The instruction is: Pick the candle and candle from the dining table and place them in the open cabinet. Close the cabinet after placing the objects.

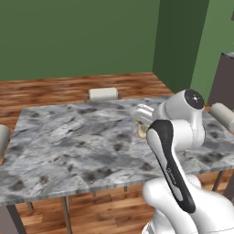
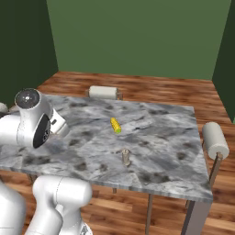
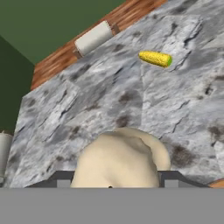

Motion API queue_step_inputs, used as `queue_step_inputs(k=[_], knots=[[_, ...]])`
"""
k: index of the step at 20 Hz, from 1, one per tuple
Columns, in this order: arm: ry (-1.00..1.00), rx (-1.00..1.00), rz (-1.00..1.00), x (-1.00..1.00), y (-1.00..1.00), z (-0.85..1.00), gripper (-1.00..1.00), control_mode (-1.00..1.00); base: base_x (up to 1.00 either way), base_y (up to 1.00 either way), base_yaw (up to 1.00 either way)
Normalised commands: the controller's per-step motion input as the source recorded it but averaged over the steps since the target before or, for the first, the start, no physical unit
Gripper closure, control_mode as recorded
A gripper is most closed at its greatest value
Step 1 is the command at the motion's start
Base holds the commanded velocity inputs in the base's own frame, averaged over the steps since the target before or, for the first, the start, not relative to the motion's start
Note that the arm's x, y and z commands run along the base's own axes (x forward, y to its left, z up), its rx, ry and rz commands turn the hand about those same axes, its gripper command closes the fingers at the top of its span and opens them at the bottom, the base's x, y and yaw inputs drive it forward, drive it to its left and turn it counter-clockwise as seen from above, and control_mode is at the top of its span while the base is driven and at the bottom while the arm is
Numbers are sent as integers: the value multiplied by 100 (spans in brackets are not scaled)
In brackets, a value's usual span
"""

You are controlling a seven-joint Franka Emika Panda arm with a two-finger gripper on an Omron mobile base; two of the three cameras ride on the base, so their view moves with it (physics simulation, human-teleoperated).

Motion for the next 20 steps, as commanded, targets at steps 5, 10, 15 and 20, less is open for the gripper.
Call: queue_step_inputs(k=[5, 10, 15, 20], knots=[[-1, 3, -4, -20, -6, 28, 100, -100, 0, 0, 0], [-2, 0, -1, -12, -1, 33, 100, -100, 0, 0, 0], [0, 1, -1, 0, -7, 50, 100, -100, 0, 0, 0], [-2, 0, -1, -16, -11, 44, 100, -100, 0, 0, 0]])
